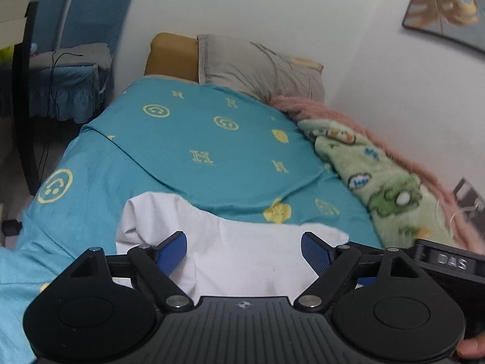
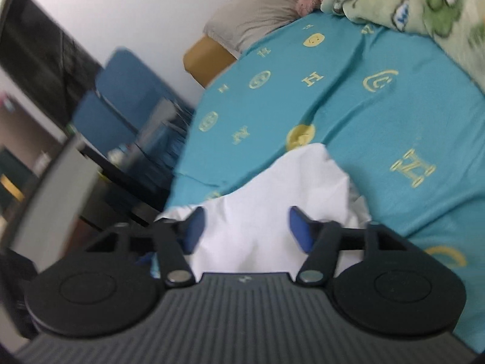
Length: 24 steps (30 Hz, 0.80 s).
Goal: Fold clothes
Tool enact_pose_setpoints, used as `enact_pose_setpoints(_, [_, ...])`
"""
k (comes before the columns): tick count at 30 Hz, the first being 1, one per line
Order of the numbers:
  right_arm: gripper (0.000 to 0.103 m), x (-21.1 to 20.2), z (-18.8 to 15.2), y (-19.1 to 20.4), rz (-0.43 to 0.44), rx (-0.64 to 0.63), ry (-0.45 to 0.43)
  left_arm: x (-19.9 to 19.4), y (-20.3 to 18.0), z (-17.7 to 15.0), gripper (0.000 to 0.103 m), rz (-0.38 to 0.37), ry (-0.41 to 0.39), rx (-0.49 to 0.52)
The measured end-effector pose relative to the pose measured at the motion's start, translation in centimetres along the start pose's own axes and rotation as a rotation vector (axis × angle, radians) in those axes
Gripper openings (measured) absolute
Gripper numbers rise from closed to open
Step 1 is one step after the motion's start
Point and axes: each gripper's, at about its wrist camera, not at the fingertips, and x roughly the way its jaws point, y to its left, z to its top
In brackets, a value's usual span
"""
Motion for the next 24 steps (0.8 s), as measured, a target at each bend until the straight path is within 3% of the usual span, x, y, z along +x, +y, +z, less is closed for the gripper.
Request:
enact_pose_setpoints(2, [0.040, 1.7, 0.2, -0.4, -0.056, -0.033, 0.021, 1.3, 0.1, -0.6, 0.084, 0.032, 0.039, 0.009])
enact_pose_setpoints(6, [0.037, 5.7, -0.5, -0.6, -0.192, -0.179, 0.040, 3.8, 0.3, -1.6, 0.083, 0.139, 0.086, 0.070])
enact_pose_setpoints(9, [0.037, 7.3, -1.3, -0.2, -0.239, -0.284, 0.047, 4.3, 0.8, -1.9, 0.082, 0.147, 0.101, 0.068])
enact_pose_setpoints(14, [0.039, 5.3, -1.6, 0.8, -0.202, -0.283, 0.038, 2.7, 1.5, -2.2, 0.082, 0.164, 0.085, 0.052])
enact_pose_setpoints(24, [0.040, -2.1, -4.3, 2.4, -0.256, -0.293, 0.004, -2.3, -0.2, -5.7, 0.079, 0.207, 0.101, 0.123])
